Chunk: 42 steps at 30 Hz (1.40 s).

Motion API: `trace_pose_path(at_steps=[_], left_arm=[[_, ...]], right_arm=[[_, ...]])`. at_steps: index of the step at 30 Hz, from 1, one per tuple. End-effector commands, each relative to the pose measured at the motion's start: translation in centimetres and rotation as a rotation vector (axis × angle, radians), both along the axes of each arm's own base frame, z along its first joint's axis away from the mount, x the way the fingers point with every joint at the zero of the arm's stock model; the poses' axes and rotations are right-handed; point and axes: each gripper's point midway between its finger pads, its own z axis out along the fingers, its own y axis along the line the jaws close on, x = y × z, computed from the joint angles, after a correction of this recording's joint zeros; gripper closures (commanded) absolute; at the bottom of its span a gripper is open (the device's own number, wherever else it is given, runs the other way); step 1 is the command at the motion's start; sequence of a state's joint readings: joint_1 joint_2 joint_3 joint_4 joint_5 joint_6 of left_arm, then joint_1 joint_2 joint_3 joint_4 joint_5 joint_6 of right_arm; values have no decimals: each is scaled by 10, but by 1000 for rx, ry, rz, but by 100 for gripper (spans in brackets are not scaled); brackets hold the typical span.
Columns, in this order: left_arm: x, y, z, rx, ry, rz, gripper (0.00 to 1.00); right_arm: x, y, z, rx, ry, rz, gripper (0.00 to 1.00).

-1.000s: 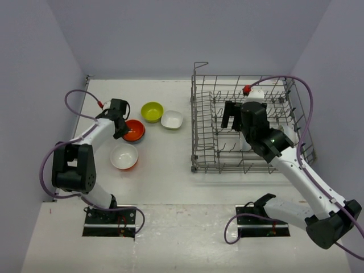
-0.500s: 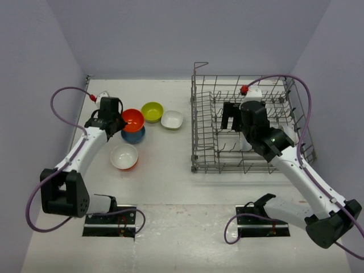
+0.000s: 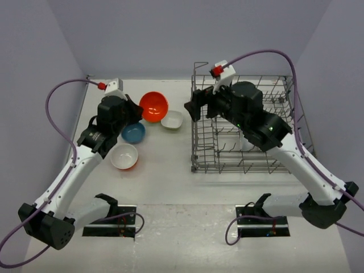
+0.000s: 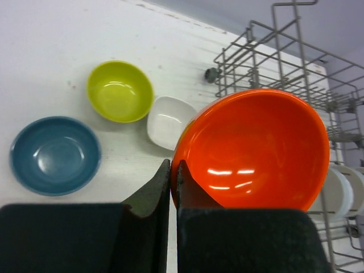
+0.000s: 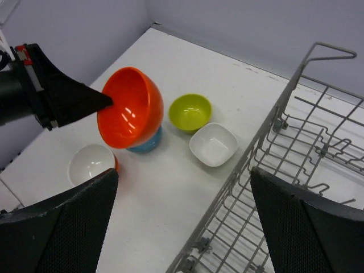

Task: Load the bowls into the dish rack

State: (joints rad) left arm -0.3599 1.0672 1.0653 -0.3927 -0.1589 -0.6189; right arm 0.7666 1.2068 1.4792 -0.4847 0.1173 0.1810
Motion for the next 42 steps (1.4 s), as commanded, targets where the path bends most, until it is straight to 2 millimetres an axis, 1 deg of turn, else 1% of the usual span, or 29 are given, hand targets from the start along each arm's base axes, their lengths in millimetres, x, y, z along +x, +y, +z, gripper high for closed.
trace_pose_path(at_steps=[1,2,3,4,5,6,7,8,9,10,12,13,14,16,17,20,23,24,25,26,28,29,30,34,36,38,40,42], left_arm=[[5,-26,55,-108,-140,-48,100],[6,-31,59,-122,-152,-55,100],[6,-39,60,-131,-153,-76,100],[3,-49,65,-143,-161,-102,100],[4,-55,66,-147,-160,-111,100],[1,-66,67,-146,-162,-138,100],[0,-71,75,-152,-174,-146,100],[1,-73,76,-146,-177,-138,100],[-1,-83,75,-141,-172,-159,100],[0,-86,79,-141,-181,-157,100],[-2,-95,77,-139,-172,-170,100],[-3,-96,76,-140,-168,-164,100],[-2,-96,77,-138,-171,-143,100],[-2,-96,76,-140,-167,-120,100],[-1,-95,76,-134,-166,-109,100],[0,-102,74,-132,-155,-101,100],[2,-104,73,-121,-148,-83,100],[1,-105,73,-124,-149,-86,100],[1,-106,74,-124,-150,-89,100],[0,-106,75,-121,-152,-85,100],[0,-105,75,-119,-154,-77,100],[0,-106,75,-119,-154,-80,100],[0,-106,75,-120,-154,-79,100],[-3,-118,75,-123,-152,-128,100],[-4,-126,77,-130,-155,-169,100],[-6,-132,79,-128,-164,-205,51],[-11,-139,82,-132,-175,-259,0],[-13,-143,83,-134,-177,-288,0]], right_arm=[[12,31,-1,-15,38,33,1],[12,37,-4,-19,55,27,1],[13,41,-2,-19,66,25,1],[17,42,-5,-31,72,-1,1],[21,49,-11,-46,93,-14,1],[23,51,-14,-59,101,-22,2],[28,49,-19,-78,107,-58,3],[30,54,-22,-88,119,-70,5],[31,54,-27,-107,129,-77,7],[33,52,-29,-111,129,-113,13],[36,50,-38,-137,137,-149,24],[38,47,-38,-136,142,-182,33],[43,37,-46,-163,158,-256,39],[46,28,-50,-177,163,-326,43],[46,23,-51,-186,163,-364,48],[45,20,-53,-198,157,-401,50],[43,16,-54,-220,147,-434,50],[45,13,-55,-227,140,-456,51],[45,14,-56,-232,140,-457,55],[45,13,-58,-237,142,-469,66],[47,12,-58,-242,138,-485,82],[49,11,-59,-248,137,-494,96],[50,9,-57,-249,125,-518,100],[57,5,-50,-265,82,-564,100],[60,-2,-46,-287,53,-593,100],[63,-10,-36,-304,11,-630,100],[67,-25,-24,-360,-41,-670,100],[74,-44,-12,-422,-73,-704,100]])
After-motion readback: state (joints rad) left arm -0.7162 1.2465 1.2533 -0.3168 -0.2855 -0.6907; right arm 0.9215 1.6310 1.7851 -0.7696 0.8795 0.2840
